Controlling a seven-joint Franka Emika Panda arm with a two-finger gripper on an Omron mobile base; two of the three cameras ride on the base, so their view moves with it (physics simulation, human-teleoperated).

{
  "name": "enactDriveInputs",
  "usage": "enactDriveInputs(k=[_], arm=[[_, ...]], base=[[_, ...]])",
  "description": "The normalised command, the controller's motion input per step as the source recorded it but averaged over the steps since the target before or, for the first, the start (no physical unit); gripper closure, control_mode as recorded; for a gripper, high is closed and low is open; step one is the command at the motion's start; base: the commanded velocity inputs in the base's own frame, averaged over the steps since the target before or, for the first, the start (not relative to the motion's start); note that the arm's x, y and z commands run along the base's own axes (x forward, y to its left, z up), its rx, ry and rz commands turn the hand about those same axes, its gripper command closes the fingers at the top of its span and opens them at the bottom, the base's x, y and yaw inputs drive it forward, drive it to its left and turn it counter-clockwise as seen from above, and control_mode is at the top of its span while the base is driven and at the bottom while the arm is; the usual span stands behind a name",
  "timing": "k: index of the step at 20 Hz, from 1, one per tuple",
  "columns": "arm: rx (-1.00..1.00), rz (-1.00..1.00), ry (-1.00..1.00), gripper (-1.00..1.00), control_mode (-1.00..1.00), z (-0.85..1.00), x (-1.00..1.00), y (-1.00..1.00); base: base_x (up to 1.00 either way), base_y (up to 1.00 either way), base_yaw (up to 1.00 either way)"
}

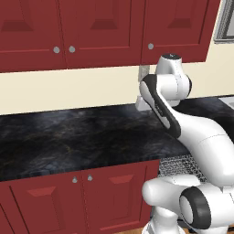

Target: Pick up the cup and bowl from the counter, place them in the dishwasher, and close the dishwasher door.

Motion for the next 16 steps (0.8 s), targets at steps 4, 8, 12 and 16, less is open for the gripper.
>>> enactDriveInputs(k=[4, 8, 12, 16], arm=[[0.00, 0.00, 0.00, -1.00, -1.00, 0.00, -0.18, -0.01], [0.00, 0.00, 0.00, -1.00, -1.00, -0.01, -0.36, -0.06], [0.00, 0.01, 0.00, -1.00, -1.00, -0.06, -0.33, -0.13], [0.00, 0.00, 0.00, -1.00, -1.00, -0.14, -0.23, -0.21]], base=[[0.00, 0.00, 0.00], [0.00, 0.00, 0.00], [0.00, 0.00, 0.00], [0.00, 0.00, 0.00]])
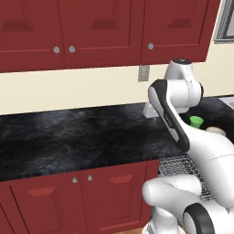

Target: Pick up the cup and bowl from the counter, place them in the dishwasher, and close the dishwasher door.

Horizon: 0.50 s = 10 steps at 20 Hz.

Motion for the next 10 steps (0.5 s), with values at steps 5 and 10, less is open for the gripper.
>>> enactDriveInputs(k=[5, 10], arm=[[0.00, 0.00, 0.00, -1.00, -1.00, -0.19, -0.03, -0.33], [0.00, 0.00, 0.00, -1.00, -1.00, -0.20, 0.00, -0.38]], base=[[0.00, 0.00, 0.00], [0.00, 0.00, 0.00]])
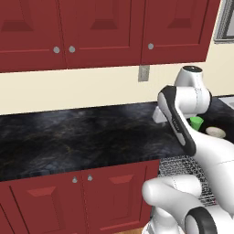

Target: Pick up the cup and bowl from the counter, place them in the dishwasher, and close the dishwasher door.

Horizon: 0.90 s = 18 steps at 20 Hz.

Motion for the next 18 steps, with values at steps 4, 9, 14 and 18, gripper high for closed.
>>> enactDriveInputs(k=[4, 9, 14, 18], arm=[[-0.03, 0.00, 0.00, -1.00, -1.00, -0.20, 0.00, -0.37], [-0.06, 0.00, 0.00, -1.00, -1.00, -0.13, 0.02, -0.31], [0.00, 0.00, 0.00, -1.00, -1.00, -0.15, 0.10, -0.43], [0.00, 0.00, 0.00, -1.00, -1.00, -0.17, 0.26, -0.51]], base=[[0.00, 0.00, 0.00], [0.00, 0.00, 0.00], [0.00, 0.00, 0.00], [0.00, 0.00, 0.00]])
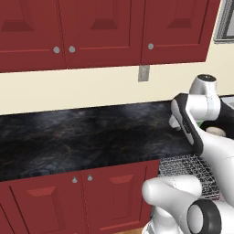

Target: Pick up the cup and bowl from the counter, place them in the dishwasher, and close the dishwasher door.

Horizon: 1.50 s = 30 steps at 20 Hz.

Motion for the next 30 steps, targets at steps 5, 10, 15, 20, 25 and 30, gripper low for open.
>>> enactDriveInputs(k=[5, 10, 15, 20, 25, 30], arm=[[0.00, 0.00, 0.00, -1.00, -1.00, -0.24, 0.39, -0.43], [-0.01, 0.00, 0.00, -1.00, -1.00, -0.21, 0.36, -0.32], [-0.03, 0.00, 0.00, -1.00, -1.00, -0.19, 0.38, -0.27], [-0.03, 0.00, 0.00, -1.00, -1.00, -0.15, 0.30, -0.26], [-0.02, 0.00, 0.00, -1.00, -1.00, -0.18, 0.32, -0.28], [-0.01, 0.00, 0.00, -1.00, -1.00, -0.22, 0.38, -0.30]], base=[[0.00, 0.00, 0.00], [0.00, 0.00, 0.00], [0.00, 0.00, 0.00], [0.00, 0.00, 0.00], [0.00, 0.00, 0.00], [0.00, 0.00, 0.00]])
